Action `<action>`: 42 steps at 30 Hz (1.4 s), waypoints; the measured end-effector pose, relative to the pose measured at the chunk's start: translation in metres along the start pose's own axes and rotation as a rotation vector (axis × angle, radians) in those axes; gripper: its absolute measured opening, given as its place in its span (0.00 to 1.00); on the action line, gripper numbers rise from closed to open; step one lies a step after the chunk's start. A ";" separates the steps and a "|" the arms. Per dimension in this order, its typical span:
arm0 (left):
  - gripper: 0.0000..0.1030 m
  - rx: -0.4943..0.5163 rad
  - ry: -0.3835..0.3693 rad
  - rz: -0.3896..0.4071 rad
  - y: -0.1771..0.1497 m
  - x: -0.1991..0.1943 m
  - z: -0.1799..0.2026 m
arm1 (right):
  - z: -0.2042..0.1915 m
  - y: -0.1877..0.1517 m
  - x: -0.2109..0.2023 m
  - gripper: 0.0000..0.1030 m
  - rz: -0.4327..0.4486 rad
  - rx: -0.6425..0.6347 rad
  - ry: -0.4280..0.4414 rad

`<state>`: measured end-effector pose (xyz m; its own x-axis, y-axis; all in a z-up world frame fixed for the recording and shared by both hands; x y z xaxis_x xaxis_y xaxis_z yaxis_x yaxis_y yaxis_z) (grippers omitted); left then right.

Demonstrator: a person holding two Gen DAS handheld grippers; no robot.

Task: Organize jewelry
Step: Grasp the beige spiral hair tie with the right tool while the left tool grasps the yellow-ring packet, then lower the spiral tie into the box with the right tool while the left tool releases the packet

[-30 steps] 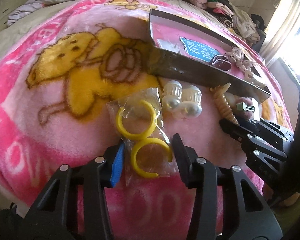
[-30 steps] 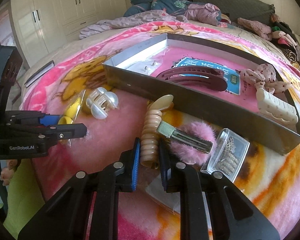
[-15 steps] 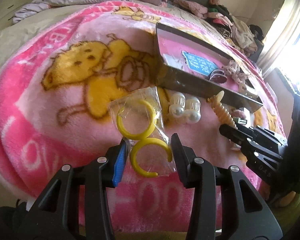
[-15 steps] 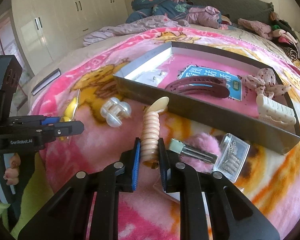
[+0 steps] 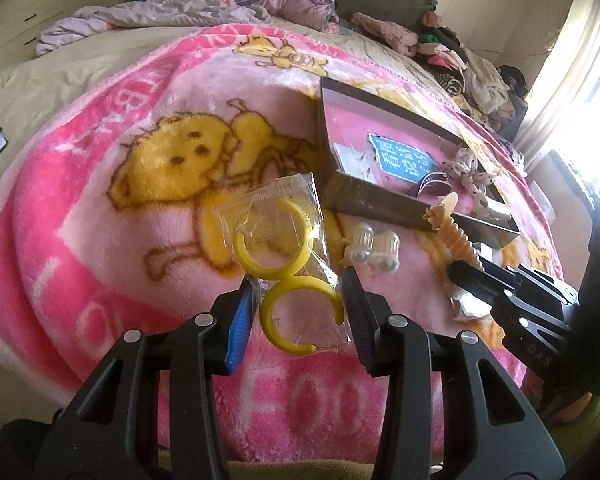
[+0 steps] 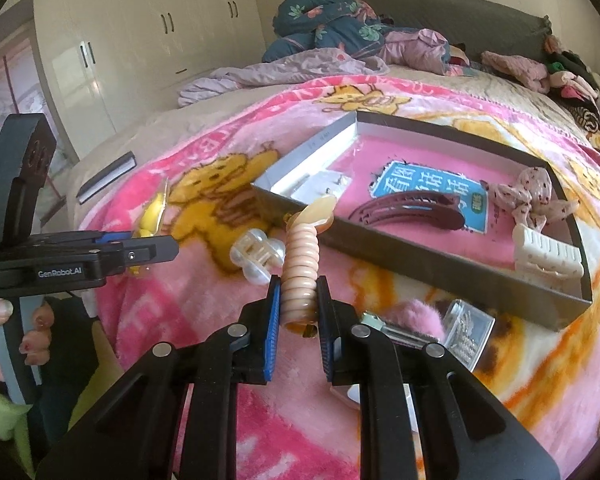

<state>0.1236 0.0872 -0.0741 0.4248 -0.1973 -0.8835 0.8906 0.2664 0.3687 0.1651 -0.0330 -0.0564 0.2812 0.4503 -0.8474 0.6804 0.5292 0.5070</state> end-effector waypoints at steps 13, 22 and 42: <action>0.33 0.039 -0.014 0.027 0.029 -0.008 0.021 | 0.015 0.017 -0.021 0.16 0.056 0.030 -0.013; 0.33 0.076 -0.020 0.038 0.053 -0.006 0.038 | 0.047 0.027 -0.036 0.16 0.098 0.085 -0.049; 0.33 0.151 -0.051 0.021 0.099 0.019 0.085 | 0.122 0.036 -0.052 0.16 0.137 0.200 -0.144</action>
<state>0.2342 0.0294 -0.0297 0.4475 -0.2422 -0.8608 0.8943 0.1270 0.4292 0.2578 -0.1253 -0.0132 0.4633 0.3934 -0.7941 0.7454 0.3116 0.5892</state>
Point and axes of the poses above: each gripper's, at about its wrist camera, not at the fingertips, and x roughly the way its jaws point, z to its right, y to its top, the point moved 6 cm from there along x, roughly the way its jaws point, and after that the axes turned 15 degrees about -z, right-handed, at the moved point
